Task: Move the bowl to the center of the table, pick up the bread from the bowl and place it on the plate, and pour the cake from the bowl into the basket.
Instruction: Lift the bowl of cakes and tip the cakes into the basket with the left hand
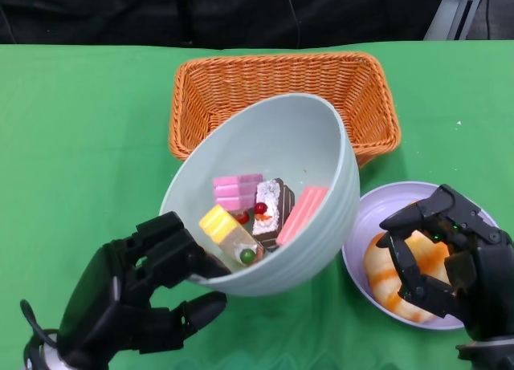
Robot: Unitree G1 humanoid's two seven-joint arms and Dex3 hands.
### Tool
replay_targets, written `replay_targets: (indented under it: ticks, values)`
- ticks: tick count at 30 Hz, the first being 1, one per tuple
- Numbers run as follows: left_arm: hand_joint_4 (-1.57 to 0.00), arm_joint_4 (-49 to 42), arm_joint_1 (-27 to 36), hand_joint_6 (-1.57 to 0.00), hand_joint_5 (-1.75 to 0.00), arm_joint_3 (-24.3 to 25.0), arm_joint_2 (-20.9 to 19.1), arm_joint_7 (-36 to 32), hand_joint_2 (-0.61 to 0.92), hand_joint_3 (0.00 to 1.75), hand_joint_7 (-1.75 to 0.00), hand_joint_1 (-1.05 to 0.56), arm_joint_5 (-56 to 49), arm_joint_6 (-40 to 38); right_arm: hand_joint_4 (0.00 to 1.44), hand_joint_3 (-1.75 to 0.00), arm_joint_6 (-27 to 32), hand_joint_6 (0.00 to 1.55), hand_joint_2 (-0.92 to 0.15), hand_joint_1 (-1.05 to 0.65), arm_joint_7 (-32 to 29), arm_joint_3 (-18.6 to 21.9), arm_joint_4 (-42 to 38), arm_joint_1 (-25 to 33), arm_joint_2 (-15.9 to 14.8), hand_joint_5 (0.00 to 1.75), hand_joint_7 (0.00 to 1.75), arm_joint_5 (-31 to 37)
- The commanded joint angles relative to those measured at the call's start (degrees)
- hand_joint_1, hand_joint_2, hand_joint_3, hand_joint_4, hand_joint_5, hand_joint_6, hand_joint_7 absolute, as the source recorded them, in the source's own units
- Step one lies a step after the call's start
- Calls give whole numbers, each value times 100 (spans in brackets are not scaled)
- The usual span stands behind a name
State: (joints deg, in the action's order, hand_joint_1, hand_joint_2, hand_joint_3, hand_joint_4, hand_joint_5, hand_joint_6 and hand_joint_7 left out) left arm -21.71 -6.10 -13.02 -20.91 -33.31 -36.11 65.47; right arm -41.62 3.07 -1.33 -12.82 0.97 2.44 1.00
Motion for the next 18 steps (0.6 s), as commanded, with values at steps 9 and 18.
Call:
replay_targets:
  ticks: [9, 18]
  values:
    - [-71, 150, -106, -71, -149, 65, 273, 1520, 76, 78, -139, -8, 1966, -131, 63, -48, -5, 59, -78, -14, -4, -99, -264, -278, 35, 146, 128, 62]
    - [-70, 330, -313, -72, -158, 166, 532, 2620, 66, 93, -141, -6, 2770, -384, 66, -45, -8, 61, -79, -16, -93, -148, -367, -318, 55, 145, 128, 164]
